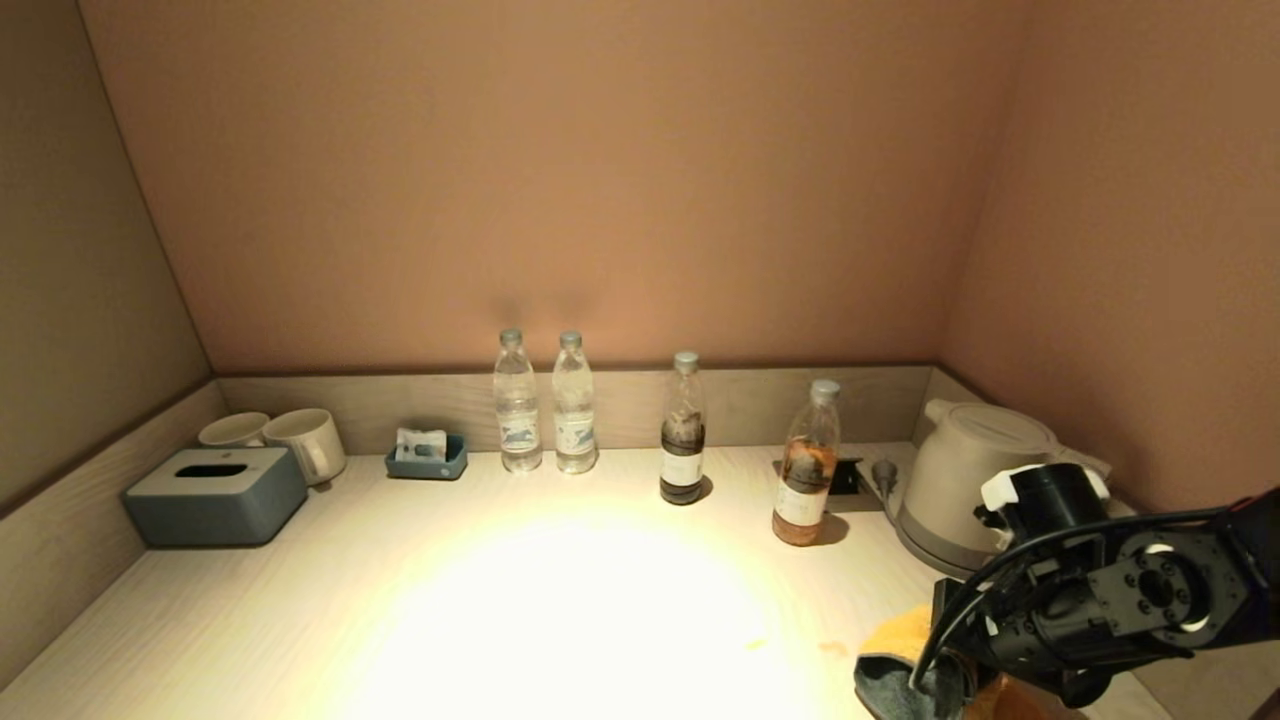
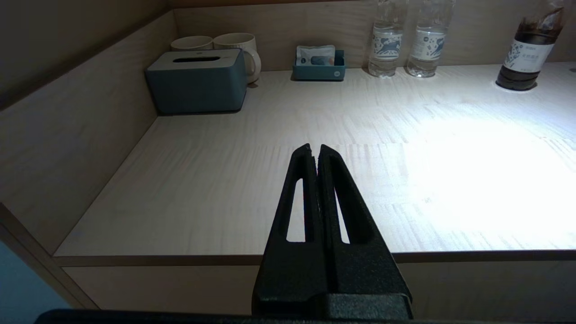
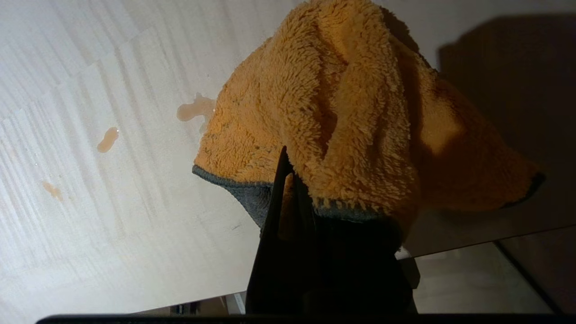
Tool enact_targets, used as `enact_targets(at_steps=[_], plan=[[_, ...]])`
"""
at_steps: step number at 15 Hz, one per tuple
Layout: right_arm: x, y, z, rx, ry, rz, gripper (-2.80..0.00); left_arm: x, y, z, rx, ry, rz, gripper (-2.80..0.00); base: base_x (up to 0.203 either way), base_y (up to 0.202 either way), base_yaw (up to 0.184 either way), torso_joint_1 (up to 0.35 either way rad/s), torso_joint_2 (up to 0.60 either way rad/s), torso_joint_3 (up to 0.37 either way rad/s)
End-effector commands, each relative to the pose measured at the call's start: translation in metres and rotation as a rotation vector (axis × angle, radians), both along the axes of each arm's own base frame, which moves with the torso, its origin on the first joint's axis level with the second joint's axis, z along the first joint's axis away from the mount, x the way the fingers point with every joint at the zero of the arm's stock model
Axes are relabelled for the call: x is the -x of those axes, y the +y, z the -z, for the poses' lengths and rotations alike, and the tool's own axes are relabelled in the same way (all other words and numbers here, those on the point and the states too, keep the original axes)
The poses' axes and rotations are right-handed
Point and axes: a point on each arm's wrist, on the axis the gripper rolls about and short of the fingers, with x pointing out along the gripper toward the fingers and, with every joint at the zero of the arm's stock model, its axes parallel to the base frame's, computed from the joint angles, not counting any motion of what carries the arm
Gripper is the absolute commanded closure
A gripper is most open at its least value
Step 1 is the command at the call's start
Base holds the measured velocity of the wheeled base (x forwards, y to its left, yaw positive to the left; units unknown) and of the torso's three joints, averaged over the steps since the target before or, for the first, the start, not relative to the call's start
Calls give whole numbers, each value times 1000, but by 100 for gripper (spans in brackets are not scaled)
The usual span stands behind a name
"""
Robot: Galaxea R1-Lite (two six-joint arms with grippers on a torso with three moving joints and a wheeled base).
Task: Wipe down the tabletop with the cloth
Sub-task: Sweep the stains on the table
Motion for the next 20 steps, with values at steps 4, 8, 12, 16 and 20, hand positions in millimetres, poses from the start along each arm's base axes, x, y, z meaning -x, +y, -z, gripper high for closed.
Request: enact_targets(at_steps=[4, 8, 12, 16, 20], plan=[[-17, 2, 13, 13, 31, -5, 0, 0, 0, 0, 0, 1, 1, 0, 0, 0, 0, 0, 0, 0], [-18, 8, 18, 34, 54, -23, 0, 0, 0, 0, 0, 1, 0, 0, 0, 0, 0, 0, 0, 0], [-14, 51, 30, 166, 94, -135, 0, 0, 0, 0, 0, 1, 0, 0, 0, 0, 0, 0, 0, 0], [-19, 74, 44, 194, 121, -200, 0, 0, 0, 0, 0, 1, 0, 0, 0, 0, 0, 0, 0, 0], [-44, 104, 44, 186, 59, -267, 0, 0, 0, 0, 0, 1, 0, 0, 0, 0, 0, 0, 0, 0]])
